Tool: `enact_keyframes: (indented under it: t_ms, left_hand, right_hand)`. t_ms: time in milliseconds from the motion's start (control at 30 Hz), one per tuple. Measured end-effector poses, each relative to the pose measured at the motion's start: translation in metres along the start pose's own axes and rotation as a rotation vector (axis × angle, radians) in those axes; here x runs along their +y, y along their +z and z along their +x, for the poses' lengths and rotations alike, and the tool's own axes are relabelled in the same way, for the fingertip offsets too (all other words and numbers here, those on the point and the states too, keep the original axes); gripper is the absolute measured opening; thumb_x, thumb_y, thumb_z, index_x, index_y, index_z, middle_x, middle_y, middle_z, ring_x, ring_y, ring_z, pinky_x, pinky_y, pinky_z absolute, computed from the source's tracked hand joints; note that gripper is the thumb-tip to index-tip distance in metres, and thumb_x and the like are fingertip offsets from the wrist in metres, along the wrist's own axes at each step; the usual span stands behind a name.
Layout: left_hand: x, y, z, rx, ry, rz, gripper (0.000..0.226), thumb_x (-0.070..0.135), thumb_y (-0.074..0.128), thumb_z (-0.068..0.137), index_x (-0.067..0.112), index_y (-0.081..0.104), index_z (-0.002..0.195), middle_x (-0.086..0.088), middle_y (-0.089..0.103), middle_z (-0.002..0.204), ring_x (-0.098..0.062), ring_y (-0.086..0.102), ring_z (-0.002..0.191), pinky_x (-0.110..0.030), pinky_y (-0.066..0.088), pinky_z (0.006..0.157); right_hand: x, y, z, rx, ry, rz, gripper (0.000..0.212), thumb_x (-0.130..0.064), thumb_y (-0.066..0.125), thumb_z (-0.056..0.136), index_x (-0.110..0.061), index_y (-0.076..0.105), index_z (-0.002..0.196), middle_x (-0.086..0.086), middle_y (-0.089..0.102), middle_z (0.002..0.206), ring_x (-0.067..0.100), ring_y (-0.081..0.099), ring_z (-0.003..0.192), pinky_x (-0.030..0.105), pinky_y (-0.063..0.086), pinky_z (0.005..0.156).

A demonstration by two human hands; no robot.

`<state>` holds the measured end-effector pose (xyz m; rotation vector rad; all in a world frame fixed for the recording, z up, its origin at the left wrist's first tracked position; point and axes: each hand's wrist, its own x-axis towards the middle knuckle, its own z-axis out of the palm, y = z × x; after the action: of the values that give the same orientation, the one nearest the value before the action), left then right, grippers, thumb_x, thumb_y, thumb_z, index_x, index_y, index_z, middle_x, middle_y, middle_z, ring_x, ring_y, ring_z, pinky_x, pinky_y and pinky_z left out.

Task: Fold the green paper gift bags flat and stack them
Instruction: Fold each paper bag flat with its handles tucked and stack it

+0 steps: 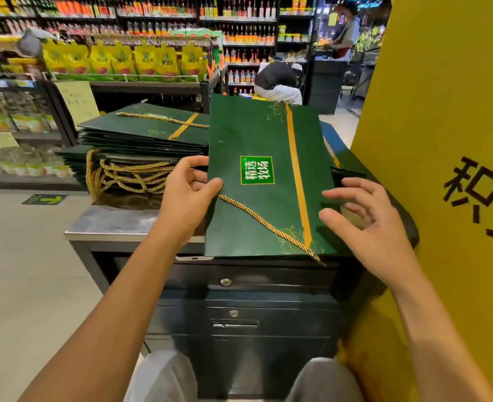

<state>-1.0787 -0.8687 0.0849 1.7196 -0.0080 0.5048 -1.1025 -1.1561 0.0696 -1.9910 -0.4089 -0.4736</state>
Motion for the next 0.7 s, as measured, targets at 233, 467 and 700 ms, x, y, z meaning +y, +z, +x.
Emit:
enact_keyframes:
  t_ms: [233, 467, 700]
  left_hand:
    - [0.000, 0.001, 0.000, 0.009, 0.013, -0.003, 0.033, 0.006, 0.068, 0.094, 0.020, 0.055, 0.122, -0.006, 0.065, 0.091, -0.019, 0.065, 0.079, -0.034, 0.060, 0.074]
    - [0.003, 0.000, 0.000, -0.006, 0.019, -0.028, 0.032, 0.005, 0.066, 0.095, 0.023, 0.055, 0.119, -0.004, 0.062, 0.089, -0.015, 0.065, 0.078, -0.024, 0.059, 0.069]
    - [0.005, -0.001, 0.001, -0.045, -0.025, -0.117, 0.032, 0.000, 0.064, 0.094, 0.014, 0.055, 0.121, -0.008, 0.058, 0.084, -0.015, 0.066, 0.074, -0.032, 0.060, 0.067]
  right_hand:
    - [-0.005, -0.001, -0.017, -0.192, -0.041, -0.179, 0.043, -0.070, 0.082, 0.055, -0.042, 0.069, 0.085, -0.026, 0.049, 0.126, 0.002, 0.040, 0.129, 0.033, 0.038, 0.101]
    - [-0.010, 0.001, -0.017, -0.258, -0.172, -0.472, 0.029, -0.065, 0.070, 0.067, -0.041, 0.064, 0.081, -0.019, 0.049, 0.126, -0.007, 0.027, 0.124, 0.026, 0.008, 0.106]
    - [-0.025, -0.006, -0.014, -0.247, -0.226, -0.410, 0.018, -0.055, 0.061, 0.083, -0.039, 0.069, 0.087, -0.020, 0.055, 0.100, 0.001, 0.050, 0.105, 0.019, 0.034, 0.088]
